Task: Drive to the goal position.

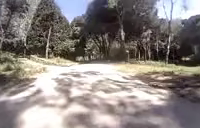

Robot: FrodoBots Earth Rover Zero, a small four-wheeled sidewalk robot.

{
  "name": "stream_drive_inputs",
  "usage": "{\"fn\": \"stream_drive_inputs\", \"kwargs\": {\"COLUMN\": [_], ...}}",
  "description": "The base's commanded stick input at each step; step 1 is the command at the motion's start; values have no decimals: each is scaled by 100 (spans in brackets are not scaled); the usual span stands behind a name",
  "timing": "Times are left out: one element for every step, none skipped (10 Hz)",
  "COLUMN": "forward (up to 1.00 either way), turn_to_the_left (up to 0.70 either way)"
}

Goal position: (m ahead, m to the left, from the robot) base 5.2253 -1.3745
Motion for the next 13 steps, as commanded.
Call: {"fn": "stream_drive_inputs", "kwargs": {"forward": [85, 85, 85, 85, 85, 85, 85, 85, 85, 85, 85, 85, 85], "turn_to_the_left": [0, 0, 0, 0, 0, 0, 0, 0, 0, 0, 0, 0, 0]}}
